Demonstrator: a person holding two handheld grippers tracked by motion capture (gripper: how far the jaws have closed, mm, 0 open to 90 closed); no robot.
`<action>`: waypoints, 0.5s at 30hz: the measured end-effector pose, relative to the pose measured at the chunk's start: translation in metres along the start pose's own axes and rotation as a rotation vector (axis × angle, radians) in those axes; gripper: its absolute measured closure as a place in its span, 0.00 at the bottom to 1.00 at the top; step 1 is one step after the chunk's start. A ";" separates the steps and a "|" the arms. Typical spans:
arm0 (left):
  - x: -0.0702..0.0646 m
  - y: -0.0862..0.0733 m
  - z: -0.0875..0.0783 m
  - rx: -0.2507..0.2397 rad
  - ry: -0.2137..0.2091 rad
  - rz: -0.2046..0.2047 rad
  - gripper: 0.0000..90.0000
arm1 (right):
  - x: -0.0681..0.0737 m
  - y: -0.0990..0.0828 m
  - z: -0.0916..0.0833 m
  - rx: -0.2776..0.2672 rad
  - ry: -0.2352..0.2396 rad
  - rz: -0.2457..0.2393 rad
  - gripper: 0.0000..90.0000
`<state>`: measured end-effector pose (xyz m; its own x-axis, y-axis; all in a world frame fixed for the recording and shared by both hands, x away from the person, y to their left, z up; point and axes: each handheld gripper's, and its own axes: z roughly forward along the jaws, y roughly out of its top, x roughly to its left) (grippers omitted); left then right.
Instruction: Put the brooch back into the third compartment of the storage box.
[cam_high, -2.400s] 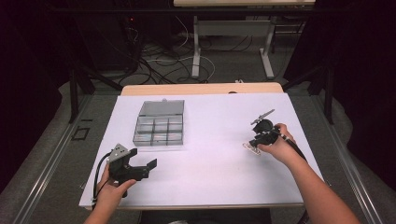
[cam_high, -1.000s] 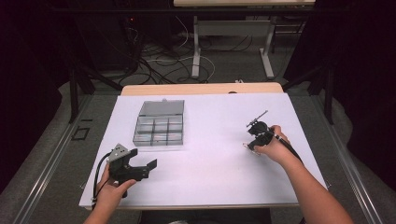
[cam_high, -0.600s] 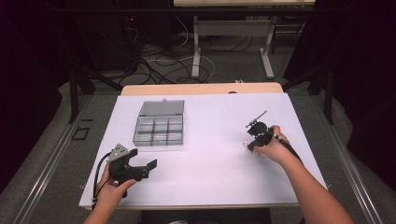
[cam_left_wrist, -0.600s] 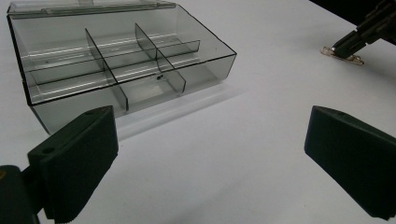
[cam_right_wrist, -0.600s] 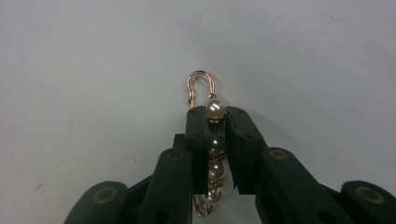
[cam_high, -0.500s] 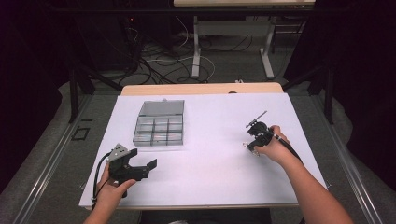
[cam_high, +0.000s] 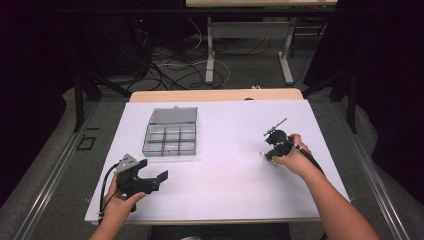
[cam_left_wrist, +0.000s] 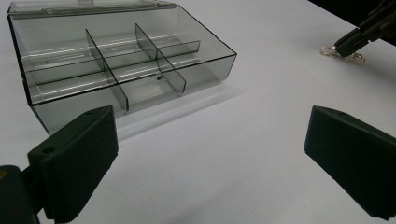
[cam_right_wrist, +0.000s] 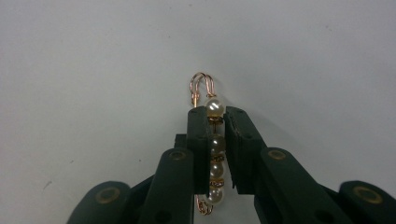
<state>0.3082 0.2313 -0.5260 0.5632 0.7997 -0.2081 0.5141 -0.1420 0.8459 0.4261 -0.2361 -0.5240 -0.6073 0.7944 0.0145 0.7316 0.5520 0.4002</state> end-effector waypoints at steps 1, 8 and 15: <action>0.000 0.000 0.000 0.000 0.000 0.000 0.04 | -0.001 0.001 -0.002 0.024 0.002 -0.008 0.90; 0.000 0.000 0.000 0.004 -0.001 0.000 0.04 | 0.000 0.000 -0.002 -0.051 -0.001 0.003 0.90; 0.000 0.000 0.001 0.004 -0.003 -0.004 0.04 | 0.000 0.002 -0.004 -0.065 -0.019 -0.003 0.90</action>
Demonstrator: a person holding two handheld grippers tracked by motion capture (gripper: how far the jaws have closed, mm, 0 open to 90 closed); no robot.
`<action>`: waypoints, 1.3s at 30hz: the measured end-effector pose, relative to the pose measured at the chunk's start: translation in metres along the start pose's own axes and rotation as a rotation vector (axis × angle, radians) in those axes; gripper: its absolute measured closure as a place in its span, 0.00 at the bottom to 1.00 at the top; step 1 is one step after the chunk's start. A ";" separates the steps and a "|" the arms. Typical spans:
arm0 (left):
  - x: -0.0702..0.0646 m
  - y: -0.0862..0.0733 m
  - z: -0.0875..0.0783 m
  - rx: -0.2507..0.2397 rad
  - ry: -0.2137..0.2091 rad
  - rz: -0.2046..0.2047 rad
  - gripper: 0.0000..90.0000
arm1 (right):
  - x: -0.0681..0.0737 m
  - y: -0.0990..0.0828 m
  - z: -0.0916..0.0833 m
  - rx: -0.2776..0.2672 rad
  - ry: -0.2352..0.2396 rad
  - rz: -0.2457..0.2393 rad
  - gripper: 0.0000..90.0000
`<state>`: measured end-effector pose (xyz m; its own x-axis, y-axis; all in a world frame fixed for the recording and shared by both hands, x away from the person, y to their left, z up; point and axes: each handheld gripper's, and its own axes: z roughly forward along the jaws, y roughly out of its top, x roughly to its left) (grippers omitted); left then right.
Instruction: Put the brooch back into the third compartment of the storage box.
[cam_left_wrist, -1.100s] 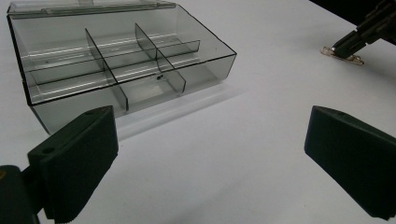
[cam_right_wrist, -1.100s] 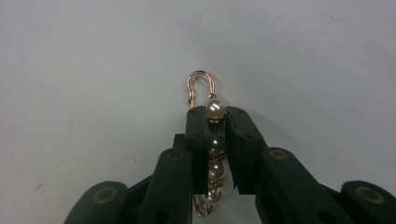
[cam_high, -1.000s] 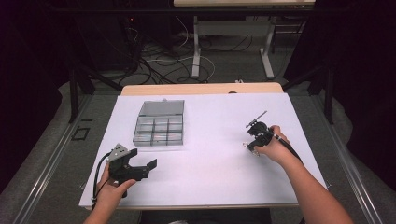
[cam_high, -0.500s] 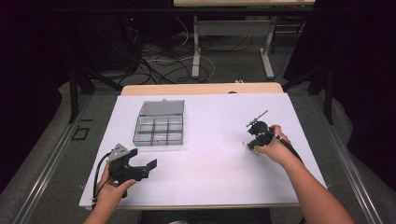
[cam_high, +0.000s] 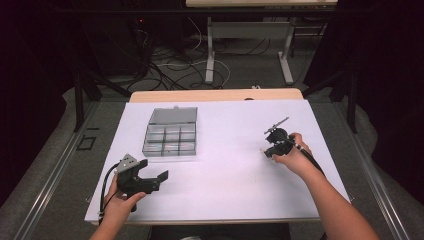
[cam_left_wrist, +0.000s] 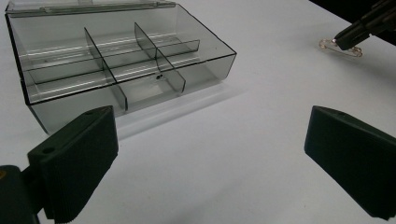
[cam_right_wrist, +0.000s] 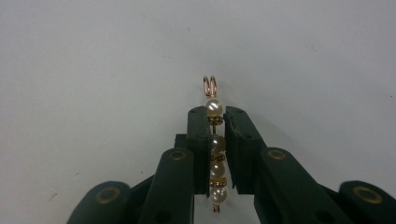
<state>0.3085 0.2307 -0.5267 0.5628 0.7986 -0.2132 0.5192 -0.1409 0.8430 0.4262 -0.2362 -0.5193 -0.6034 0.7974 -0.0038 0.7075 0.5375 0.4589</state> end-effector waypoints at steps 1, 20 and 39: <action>0.000 0.000 0.000 0.000 0.000 0.000 0.04 | 0.000 0.001 -0.001 0.012 -0.003 0.000 0.90; 0.000 0.000 0.000 -0.003 0.000 -0.001 0.04 | 0.003 0.005 -0.007 -0.107 -0.008 0.035 0.90; 0.000 0.000 -0.001 -0.006 0.002 -0.001 0.04 | 0.010 0.012 -0.016 -0.223 0.033 0.044 0.90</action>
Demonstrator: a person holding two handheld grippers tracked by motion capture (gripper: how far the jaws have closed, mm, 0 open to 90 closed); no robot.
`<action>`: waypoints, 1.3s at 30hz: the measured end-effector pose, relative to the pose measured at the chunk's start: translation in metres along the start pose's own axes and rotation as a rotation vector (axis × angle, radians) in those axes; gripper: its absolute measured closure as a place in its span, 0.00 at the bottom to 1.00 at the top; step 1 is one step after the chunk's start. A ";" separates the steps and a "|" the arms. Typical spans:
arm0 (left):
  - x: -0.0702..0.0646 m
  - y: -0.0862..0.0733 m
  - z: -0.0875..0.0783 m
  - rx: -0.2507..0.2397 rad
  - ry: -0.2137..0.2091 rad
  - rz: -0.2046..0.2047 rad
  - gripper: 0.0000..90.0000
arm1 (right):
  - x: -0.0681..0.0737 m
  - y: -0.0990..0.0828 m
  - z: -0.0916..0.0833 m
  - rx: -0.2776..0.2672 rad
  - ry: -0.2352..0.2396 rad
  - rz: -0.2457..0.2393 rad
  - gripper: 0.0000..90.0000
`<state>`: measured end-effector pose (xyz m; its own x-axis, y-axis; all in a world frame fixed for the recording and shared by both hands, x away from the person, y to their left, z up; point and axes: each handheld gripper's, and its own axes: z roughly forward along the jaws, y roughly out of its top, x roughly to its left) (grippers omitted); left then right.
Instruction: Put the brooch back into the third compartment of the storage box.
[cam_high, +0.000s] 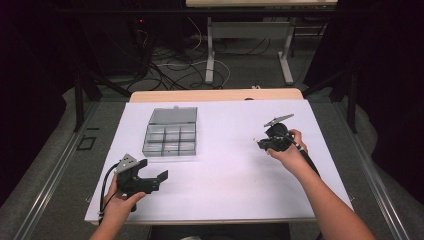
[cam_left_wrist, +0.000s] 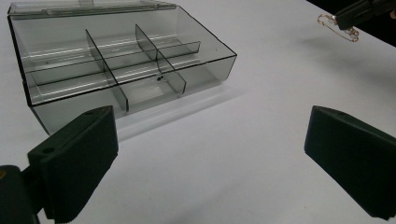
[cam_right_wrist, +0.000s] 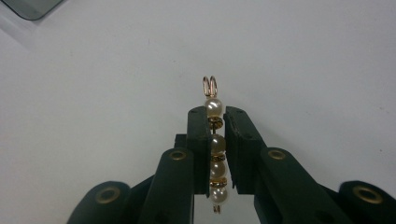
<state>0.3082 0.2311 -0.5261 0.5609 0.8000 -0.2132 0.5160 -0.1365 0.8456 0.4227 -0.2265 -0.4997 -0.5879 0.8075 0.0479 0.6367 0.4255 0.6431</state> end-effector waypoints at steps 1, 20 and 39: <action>0.000 0.000 0.000 0.000 0.000 0.001 0.04 | 0.002 0.001 0.001 -0.011 0.003 0.012 0.90; 0.000 0.000 0.000 -0.002 0.001 0.000 0.04 | 0.023 0.016 0.001 -0.083 0.047 -0.005 0.90; 0.000 0.000 -0.001 -0.004 -0.001 0.002 0.04 | 0.049 0.035 0.011 -0.125 0.090 -0.025 0.90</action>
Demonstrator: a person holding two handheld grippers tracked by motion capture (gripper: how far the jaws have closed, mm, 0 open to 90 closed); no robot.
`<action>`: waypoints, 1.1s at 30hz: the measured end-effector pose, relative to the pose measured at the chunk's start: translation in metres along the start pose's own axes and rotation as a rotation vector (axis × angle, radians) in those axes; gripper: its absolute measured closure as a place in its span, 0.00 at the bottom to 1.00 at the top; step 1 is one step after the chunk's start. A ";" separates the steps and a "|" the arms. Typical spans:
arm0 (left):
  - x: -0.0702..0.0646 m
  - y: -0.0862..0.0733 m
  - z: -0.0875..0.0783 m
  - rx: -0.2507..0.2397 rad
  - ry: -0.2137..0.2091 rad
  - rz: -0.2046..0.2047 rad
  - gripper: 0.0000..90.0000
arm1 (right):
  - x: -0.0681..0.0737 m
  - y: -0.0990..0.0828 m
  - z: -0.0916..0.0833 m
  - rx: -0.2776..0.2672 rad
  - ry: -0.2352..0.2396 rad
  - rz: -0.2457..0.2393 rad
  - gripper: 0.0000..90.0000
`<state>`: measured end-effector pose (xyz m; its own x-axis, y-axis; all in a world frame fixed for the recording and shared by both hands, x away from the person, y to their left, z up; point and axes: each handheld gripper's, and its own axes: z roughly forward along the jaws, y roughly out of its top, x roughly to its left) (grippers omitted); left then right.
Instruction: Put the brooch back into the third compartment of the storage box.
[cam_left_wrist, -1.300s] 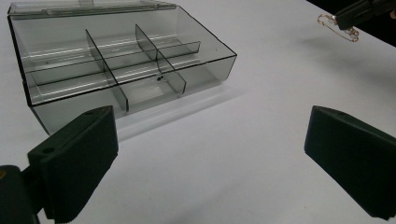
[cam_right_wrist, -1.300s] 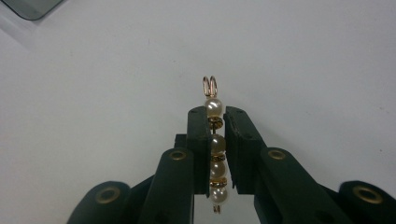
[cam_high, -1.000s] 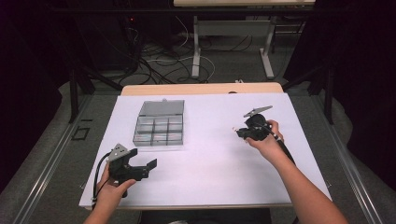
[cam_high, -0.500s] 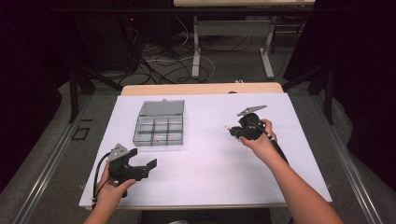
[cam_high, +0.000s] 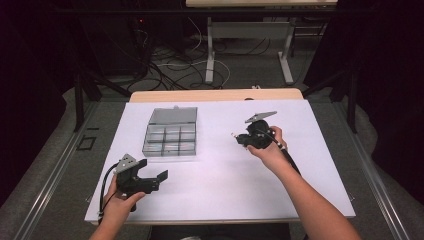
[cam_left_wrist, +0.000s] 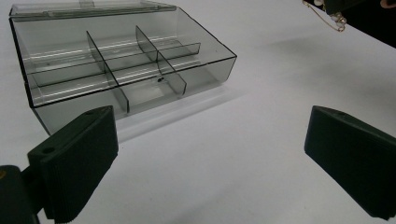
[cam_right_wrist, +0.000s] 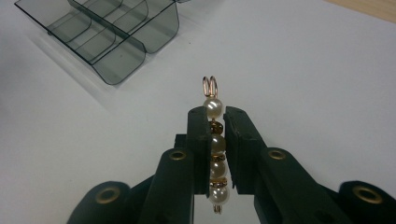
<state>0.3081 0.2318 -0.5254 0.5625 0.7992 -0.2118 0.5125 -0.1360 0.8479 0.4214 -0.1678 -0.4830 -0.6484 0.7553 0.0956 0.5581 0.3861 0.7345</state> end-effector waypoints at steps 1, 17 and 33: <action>0.000 0.000 0.000 0.000 0.000 0.000 0.04 | 0.001 0.001 0.001 -0.005 0.006 -0.008 0.90; 0.000 0.000 0.000 0.001 -0.002 -0.002 0.04 | 0.020 0.019 0.015 -0.049 0.028 -0.039 0.90; 0.001 0.001 0.002 -0.002 -0.006 -0.004 0.04 | 0.032 0.034 0.024 -0.076 0.044 -0.040 0.90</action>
<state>0.3103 0.2316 -0.5259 0.5646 0.7960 -0.2181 0.5133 -0.1317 0.8480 0.4319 -0.1177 -0.4708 -0.6923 0.7155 0.0936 0.4915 0.3726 0.7872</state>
